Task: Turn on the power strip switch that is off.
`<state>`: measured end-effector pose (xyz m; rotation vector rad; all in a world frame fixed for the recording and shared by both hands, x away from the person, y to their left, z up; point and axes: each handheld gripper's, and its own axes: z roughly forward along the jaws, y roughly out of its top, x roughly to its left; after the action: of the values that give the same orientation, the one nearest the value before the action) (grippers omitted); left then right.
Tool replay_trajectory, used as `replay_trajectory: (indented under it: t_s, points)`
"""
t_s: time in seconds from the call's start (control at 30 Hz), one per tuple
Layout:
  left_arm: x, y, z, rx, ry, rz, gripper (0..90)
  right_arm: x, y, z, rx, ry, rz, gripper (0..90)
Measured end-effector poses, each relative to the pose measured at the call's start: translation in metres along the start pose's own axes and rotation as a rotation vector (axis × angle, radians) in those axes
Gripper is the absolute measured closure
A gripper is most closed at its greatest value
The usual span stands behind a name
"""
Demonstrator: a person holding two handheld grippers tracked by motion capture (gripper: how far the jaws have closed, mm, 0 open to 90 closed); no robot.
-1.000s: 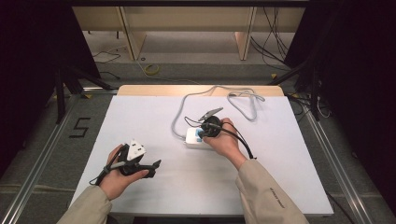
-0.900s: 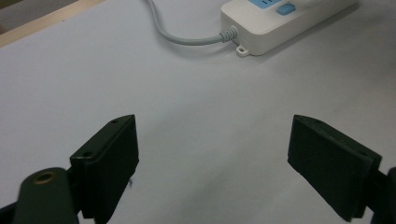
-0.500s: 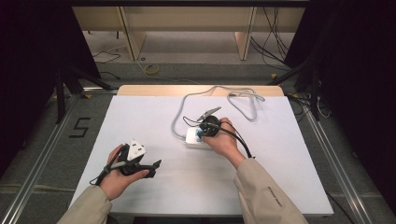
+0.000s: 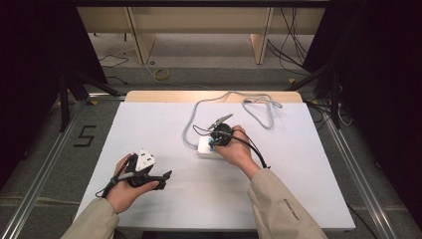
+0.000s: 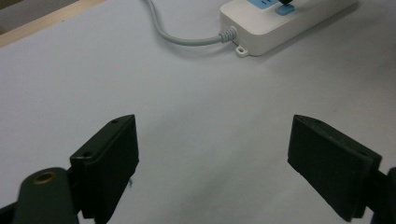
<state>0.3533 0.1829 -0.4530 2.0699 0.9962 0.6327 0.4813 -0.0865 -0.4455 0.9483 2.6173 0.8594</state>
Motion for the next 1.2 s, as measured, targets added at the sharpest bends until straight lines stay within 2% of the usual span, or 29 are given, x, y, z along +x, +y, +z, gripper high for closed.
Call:
replay_trajectory:
  t_s: [0.3, 1.2]
  points:
    - [-0.0001, 0.0, 0.0001, 0.0, 0.0, -0.002, 16.0, 0.0006, 0.0009, 0.0004, 0.018, 0.002, 0.004, 90.0]
    - [-0.001, 0.0006, 0.0004, 0.001, -0.003, 0.0, 16.0, 0.0061, 0.0067, 0.0033, 0.082, -0.033, -0.007, 90.0]
